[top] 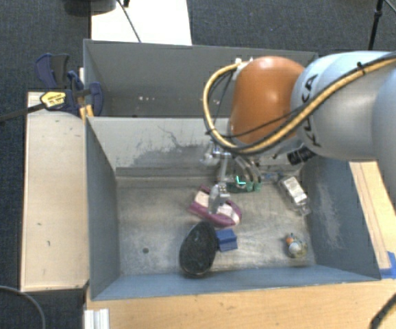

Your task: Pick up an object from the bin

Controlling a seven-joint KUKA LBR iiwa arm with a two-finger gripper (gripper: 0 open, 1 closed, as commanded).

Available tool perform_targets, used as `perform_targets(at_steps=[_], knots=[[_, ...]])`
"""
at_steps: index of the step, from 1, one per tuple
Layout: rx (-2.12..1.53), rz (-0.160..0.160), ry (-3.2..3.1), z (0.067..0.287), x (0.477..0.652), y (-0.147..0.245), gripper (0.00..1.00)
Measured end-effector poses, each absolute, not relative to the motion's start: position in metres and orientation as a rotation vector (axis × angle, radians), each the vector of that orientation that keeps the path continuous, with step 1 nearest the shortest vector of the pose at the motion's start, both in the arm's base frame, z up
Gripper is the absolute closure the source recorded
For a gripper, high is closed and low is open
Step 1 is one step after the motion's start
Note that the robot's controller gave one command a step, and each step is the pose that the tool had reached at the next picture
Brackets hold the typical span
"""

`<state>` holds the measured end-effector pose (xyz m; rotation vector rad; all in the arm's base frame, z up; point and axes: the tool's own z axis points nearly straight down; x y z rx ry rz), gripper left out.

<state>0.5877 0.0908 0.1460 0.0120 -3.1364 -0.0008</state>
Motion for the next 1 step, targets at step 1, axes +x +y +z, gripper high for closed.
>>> perform_targets(at_steps=[1], knots=[[0.210,-0.002,-3.148,0.0724,0.5444,0.0530,0.00]])
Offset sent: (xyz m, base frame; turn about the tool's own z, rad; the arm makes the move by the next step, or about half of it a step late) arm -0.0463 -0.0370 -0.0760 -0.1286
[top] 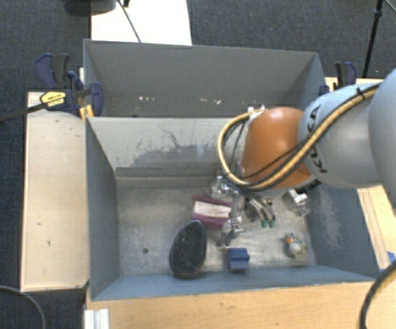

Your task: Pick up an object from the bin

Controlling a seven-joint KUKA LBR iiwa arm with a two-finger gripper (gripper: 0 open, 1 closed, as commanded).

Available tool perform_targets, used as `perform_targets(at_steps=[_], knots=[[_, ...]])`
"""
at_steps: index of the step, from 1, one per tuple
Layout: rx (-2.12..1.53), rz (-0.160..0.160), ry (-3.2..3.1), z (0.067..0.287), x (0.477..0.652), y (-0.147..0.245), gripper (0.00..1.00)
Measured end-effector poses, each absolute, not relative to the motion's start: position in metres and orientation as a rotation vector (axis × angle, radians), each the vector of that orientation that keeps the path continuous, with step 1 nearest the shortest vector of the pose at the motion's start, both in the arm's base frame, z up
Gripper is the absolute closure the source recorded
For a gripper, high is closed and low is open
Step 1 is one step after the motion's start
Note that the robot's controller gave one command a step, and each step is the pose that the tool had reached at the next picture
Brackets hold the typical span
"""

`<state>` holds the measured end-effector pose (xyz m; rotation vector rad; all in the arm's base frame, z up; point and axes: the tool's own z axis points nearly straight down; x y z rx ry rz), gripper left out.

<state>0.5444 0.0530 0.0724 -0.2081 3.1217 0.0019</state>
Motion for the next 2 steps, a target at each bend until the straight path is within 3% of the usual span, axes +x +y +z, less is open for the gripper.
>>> perform_targets(at_steps=[1,2], knots=[[-0.203,0.003,3.116,0.075,0.547,0.054,1.00],[-0.907,-0.004,3.000,0.235,0.526,0.004,1.00]])
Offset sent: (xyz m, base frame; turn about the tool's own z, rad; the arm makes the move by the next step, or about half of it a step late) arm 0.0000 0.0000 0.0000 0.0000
